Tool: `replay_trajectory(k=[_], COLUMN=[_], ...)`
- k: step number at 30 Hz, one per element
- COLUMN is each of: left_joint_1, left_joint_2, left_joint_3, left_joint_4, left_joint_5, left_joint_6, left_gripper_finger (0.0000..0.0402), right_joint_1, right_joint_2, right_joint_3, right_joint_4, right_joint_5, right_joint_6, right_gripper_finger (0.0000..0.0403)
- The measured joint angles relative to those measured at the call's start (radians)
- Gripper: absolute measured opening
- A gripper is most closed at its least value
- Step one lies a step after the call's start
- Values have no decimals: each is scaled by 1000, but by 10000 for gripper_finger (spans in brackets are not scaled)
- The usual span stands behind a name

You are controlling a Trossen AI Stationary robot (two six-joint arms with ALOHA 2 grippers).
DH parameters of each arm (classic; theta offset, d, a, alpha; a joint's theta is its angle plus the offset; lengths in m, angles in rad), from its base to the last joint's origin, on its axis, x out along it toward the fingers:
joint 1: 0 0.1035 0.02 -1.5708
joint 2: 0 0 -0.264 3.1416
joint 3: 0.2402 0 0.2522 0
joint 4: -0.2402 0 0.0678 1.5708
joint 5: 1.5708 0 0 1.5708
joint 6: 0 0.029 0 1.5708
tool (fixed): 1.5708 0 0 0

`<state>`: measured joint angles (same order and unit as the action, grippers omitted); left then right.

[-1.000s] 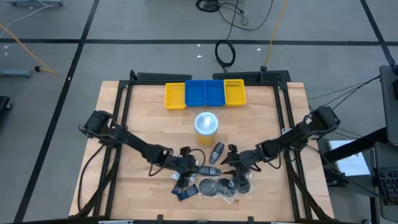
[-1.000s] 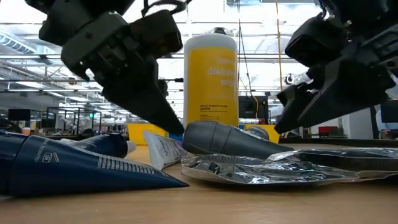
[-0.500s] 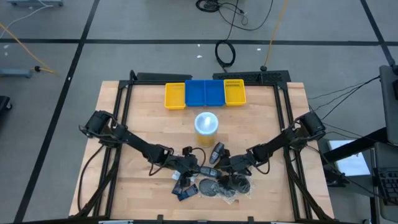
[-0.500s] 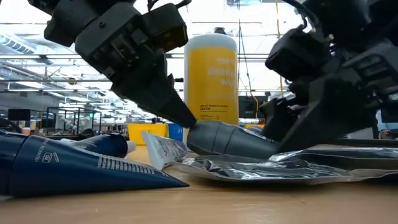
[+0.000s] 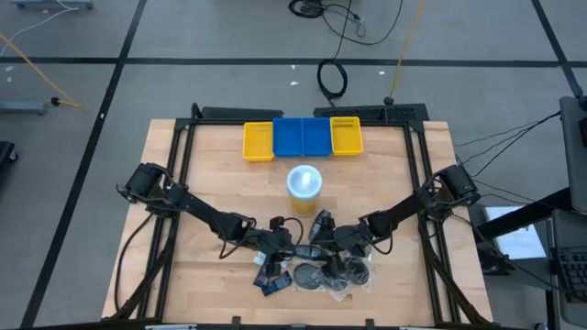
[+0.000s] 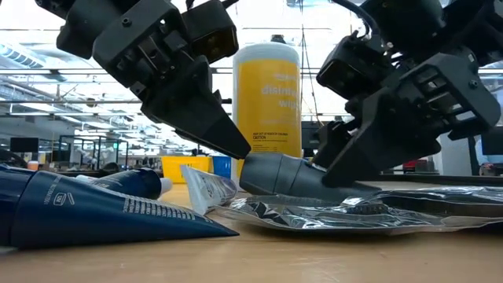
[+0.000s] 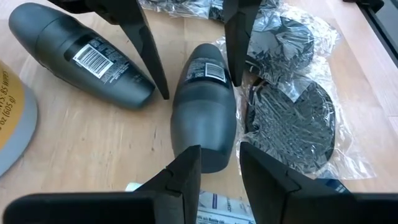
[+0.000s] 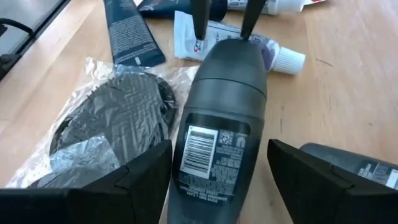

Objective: Pick & Place Travel size toiletries
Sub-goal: Put the deodorant into the right blue basket

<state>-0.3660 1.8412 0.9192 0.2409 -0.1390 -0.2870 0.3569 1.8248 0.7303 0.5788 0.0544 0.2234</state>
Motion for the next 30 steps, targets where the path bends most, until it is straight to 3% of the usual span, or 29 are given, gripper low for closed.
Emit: replay_trajectory(k=[17, 30], left_joint_1=[6, 6], left_joint_2=[0, 0], left_joint_3=[0, -1], left_joint_4=[49, 45], left_joint_5=[-3, -19], left_joint_6=[16, 16], left_gripper_finger=[113, 113], right_joint_1=[-4, -4], right_joint_2=[24, 75], right_joint_3=[2, 55], right_joint_4=[6, -23], right_joint_5=[29, -4], right_joint_6=[26, 24], right_gripper_finger=[254, 191])
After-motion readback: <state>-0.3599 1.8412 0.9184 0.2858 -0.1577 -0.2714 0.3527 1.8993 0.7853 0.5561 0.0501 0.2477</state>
